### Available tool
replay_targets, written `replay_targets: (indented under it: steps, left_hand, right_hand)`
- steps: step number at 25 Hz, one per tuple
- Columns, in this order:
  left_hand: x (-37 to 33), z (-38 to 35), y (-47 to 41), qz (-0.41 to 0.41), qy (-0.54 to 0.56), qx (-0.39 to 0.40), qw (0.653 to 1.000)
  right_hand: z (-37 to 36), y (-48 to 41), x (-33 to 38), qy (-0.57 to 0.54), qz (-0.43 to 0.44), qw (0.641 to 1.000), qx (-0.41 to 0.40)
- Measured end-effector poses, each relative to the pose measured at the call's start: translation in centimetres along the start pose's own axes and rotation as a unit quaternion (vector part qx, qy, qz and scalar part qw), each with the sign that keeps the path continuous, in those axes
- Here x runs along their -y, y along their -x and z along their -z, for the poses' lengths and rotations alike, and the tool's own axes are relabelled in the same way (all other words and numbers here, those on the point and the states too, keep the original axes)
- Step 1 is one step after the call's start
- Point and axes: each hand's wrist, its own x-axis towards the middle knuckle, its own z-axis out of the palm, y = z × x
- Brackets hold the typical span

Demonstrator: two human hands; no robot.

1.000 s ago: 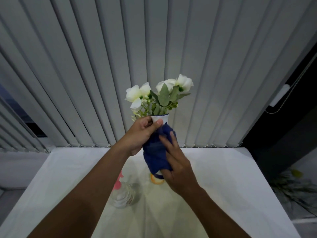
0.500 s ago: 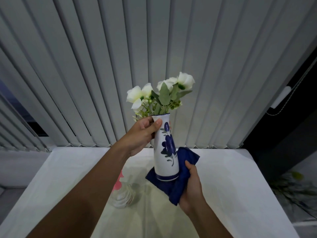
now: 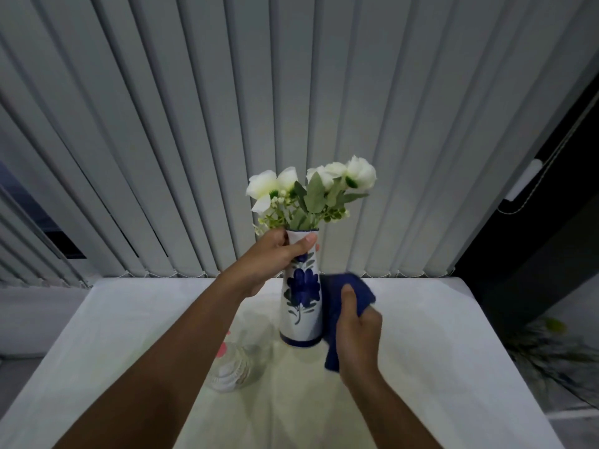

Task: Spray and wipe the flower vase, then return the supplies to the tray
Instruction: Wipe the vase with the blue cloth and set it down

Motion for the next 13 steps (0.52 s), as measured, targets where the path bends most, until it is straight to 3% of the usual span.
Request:
replay_targets:
  steps: [4, 7, 8, 11, 13]
  left_hand:
    - [0.6, -0.9, -0.2, -0.021, -0.017, -0.021, 0.999]
    - [0.4, -0.5, -0.8, -0.027, 0.002, -0.087, 0.996]
    - [0.5, -0.1, -1.1, -0.029, -0.003, -0.104, 0.994]
    - [0.7, 0.8, -1.4, -0.03, -0.016, -0.117, 0.993]
    - [1.0, 0.9, -1.4, -0.036, -0.025, -0.112, 0.993]
  right_hand:
    - [-1.7, -1.3, 2.1, 0.078, 0.195, 0.972, 0.106]
    - [-1.3, -0.6, -1.4, 0.168, 0.334, 0.914, 0.158]
    - [-0.5, -0.5, -3.5, 0.205, 0.386, 0.877, 0.199]
    - [2.7, -0.7, -9.3, 0.339, 0.557, 0.708, 0.27]
    - [3.3, -1.2, -10.5, 0.371, 0.571, 0.678, 0.277]
